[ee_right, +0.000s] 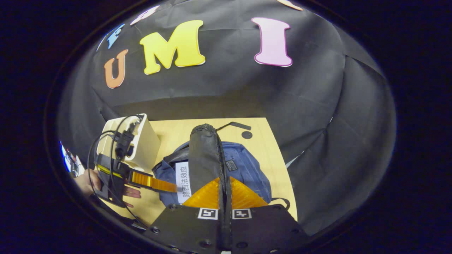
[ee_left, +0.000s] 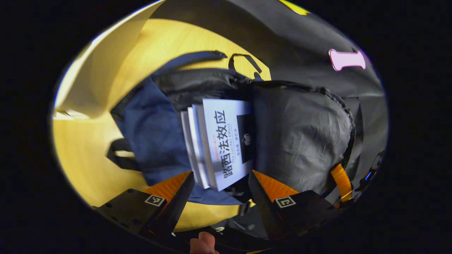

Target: Open the schoolbag, grab two books from the bookshelf and put them into the schoolbag.

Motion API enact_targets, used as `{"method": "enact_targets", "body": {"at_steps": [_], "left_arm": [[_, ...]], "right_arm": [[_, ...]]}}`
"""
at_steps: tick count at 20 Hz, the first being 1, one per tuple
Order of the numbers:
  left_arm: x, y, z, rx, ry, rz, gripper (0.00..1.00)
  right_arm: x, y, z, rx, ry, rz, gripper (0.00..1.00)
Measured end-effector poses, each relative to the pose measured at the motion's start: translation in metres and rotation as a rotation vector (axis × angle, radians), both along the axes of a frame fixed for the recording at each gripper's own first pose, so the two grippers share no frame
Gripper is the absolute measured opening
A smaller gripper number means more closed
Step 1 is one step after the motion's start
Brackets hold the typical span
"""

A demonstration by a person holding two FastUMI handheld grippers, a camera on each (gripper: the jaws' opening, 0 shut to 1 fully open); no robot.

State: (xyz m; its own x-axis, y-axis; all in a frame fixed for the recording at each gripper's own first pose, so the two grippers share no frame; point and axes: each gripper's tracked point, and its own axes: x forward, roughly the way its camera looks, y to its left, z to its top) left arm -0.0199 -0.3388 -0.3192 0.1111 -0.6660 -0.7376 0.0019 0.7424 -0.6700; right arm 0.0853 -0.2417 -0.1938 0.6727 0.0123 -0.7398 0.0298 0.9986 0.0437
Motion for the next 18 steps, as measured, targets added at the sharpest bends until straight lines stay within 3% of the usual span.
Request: {"method": "enact_targets", "body": {"at_steps": [3, 11, 13, 15, 18], "left_arm": [[0.013, 0.049, 0.026, 0.163, -0.163, -0.018, 0.97], [-0.010, 0.124, 0.064, 0.334, -0.310, -0.034, 0.97], [-0.007, 0.148, 0.074, 0.379, -0.378, 0.002, 0.97], [-0.001, 0.190, 0.101, 0.428, -0.508, 0.102, 0.98], [0.012, 0.226, 0.134, 0.469, -0.665, 0.188, 0.97]], "right_arm": [[-0.002, 0.020, -0.001, 0.025, -0.011, 0.024, 0.00], [-0.016, 0.083, -0.010, 0.071, -0.019, 0.080, 0.00], [-0.021, 0.101, -0.016, 0.073, -0.013, 0.090, 0.00], [-0.029, 0.127, -0.027, 0.053, 0.001, 0.107, 0.00], [-0.037, 0.152, -0.038, 0.056, 0.018, 0.129, 0.02]]}}
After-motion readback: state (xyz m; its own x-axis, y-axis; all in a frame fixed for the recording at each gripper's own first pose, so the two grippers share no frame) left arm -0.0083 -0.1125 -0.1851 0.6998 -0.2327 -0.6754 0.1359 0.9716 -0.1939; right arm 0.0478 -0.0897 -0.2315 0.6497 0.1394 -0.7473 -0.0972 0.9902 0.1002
